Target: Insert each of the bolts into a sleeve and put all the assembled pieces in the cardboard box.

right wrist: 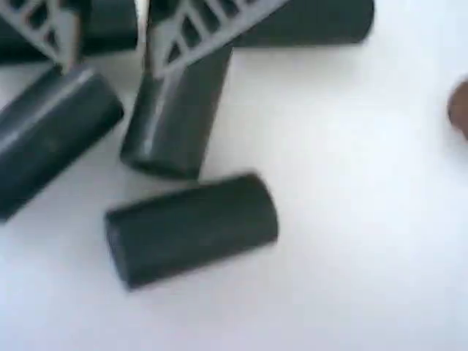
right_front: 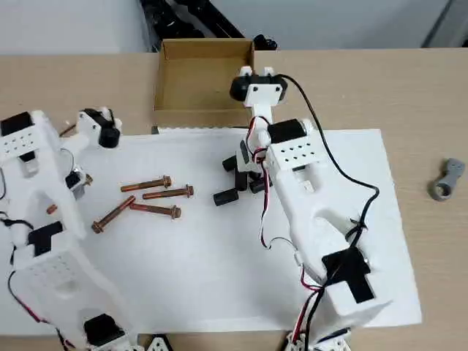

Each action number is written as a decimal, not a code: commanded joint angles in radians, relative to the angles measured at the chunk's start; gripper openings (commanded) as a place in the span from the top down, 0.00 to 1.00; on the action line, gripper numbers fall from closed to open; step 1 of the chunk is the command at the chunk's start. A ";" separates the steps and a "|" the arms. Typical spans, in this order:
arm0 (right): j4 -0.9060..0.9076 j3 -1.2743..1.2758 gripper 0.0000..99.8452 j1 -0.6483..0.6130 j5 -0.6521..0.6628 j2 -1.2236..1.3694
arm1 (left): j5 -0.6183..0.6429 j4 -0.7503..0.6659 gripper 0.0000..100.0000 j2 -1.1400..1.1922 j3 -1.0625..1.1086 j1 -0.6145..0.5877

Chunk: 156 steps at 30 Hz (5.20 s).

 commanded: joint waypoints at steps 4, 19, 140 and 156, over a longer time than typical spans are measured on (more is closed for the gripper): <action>0.035 -0.133 0.93 -0.028 -0.106 0.134 | 0.272 -0.038 0.99 -0.143 -0.015 -0.003; 0.205 -0.414 0.93 -0.102 -0.173 0.453 | 0.583 -0.181 0.99 -0.397 0.108 0.020; -0.753 1.237 1.00 -0.282 0.153 -1.488 | 1.238 -0.913 0.99 -1.079 0.608 0.661; -1.047 1.433 1.00 -0.285 0.158 -1.489 | 1.453 -0.508 0.99 -1.079 0.344 0.856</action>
